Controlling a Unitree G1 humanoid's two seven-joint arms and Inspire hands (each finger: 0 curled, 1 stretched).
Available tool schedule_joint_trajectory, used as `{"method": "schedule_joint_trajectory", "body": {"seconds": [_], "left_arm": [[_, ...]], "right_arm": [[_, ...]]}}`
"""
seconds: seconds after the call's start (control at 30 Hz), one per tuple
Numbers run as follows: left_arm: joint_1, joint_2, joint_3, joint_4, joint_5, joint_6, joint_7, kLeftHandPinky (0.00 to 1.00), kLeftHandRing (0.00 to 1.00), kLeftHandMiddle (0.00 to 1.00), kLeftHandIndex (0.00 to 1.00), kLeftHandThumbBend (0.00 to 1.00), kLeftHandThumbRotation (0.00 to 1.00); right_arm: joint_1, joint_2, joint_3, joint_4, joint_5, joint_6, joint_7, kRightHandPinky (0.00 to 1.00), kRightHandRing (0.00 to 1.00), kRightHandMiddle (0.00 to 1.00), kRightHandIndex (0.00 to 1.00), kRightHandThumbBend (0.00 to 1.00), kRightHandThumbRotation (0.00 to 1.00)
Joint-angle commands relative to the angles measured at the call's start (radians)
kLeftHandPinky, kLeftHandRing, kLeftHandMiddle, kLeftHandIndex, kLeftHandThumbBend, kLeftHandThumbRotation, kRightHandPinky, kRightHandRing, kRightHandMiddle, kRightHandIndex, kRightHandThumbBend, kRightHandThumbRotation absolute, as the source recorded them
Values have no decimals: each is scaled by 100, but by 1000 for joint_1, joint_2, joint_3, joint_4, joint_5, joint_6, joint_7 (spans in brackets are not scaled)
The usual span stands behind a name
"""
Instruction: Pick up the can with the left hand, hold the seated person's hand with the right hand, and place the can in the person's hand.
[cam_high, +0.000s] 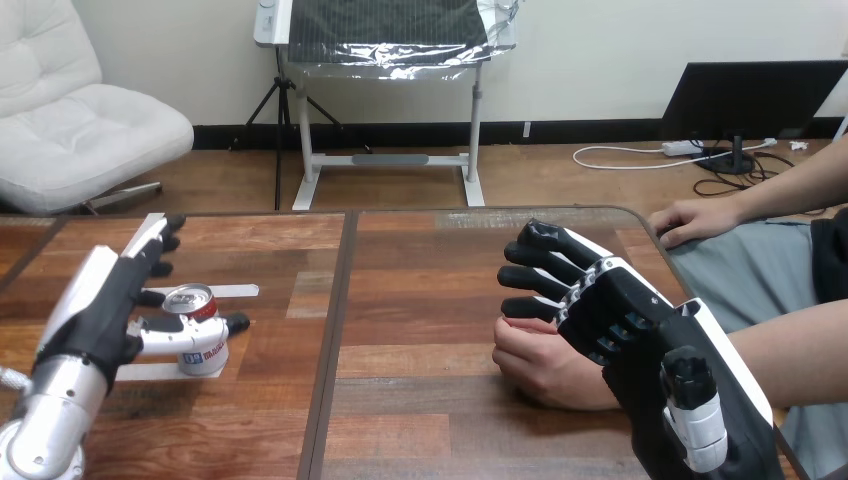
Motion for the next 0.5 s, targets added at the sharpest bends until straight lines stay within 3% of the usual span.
{"method": "schedule_joint_trajectory", "body": {"seconds": [0.0,0.47], "left_arm": [[-79,26,-21,16,5,4,-4,80,91,95,96,78,14],[-88,34,-52,22,26,62,-8,82,92,96,96,76,16]], "right_arm": [[-52,0,-14,-21,20,-14,1,77,83,86,86,94,88],[-51,-4,-17,-24,15,-13,1,77,83,86,86,95,88]]}}
